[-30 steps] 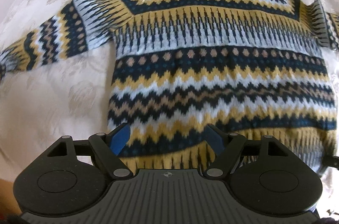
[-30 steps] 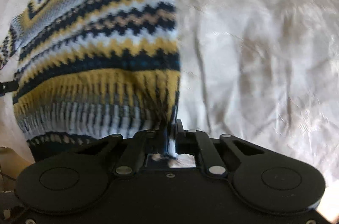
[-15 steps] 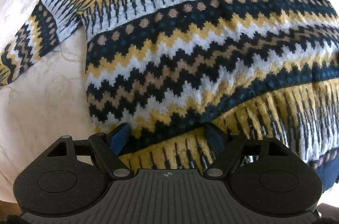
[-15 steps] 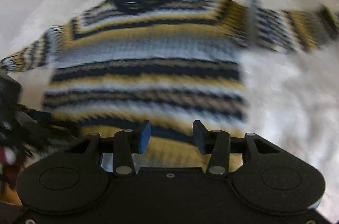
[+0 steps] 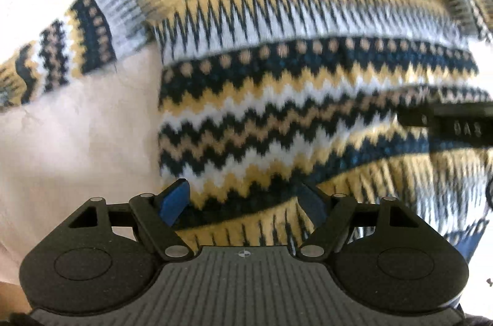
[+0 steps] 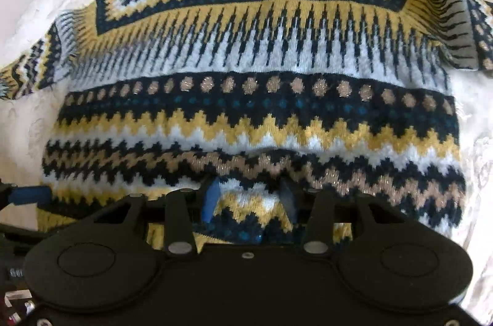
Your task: Fold small clothes
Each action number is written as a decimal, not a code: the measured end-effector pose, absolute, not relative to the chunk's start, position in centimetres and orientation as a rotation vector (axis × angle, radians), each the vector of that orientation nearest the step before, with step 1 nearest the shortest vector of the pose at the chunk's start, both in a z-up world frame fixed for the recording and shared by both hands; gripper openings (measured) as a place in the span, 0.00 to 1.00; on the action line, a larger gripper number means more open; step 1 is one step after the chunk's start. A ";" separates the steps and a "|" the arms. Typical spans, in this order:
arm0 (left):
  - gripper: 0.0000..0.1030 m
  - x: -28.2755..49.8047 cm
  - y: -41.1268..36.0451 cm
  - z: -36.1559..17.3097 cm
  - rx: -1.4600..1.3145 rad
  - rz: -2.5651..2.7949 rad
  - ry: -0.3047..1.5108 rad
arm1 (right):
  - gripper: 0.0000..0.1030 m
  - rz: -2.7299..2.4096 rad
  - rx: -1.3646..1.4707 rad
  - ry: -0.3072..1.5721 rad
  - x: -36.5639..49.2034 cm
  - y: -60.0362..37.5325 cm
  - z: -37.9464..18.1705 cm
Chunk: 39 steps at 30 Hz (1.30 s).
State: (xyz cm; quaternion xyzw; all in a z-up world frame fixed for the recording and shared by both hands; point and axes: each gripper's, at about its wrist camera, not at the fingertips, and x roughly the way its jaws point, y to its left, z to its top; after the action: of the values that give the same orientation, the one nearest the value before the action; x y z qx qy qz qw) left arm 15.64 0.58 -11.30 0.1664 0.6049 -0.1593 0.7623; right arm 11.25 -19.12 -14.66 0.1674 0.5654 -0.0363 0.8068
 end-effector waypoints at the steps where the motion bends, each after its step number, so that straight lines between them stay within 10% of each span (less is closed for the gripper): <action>1: 0.74 16.0 0.5 -10.9 0.354 -0.350 1.303 | 0.52 -0.081 0.366 1.202 10.9 -19.0 -14.0; 22: 0.77 19.9 -6.3 -17.1 0.412 -0.375 1.294 | 0.57 -0.100 0.412 1.291 9.0 -21.9 -12.1; 39: 0.81 17.7 -5.1 -13.8 0.048 -0.281 1.277 | 0.94 -0.193 0.471 0.923 8.8 -43.2 -5.6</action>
State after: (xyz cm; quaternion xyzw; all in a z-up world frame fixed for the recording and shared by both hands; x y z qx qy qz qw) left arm 17.67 -5.06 -13.82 0.0225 0.5937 -0.1309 0.7936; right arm 8.80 -43.19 -5.63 0.2247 0.4403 -0.0922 0.8643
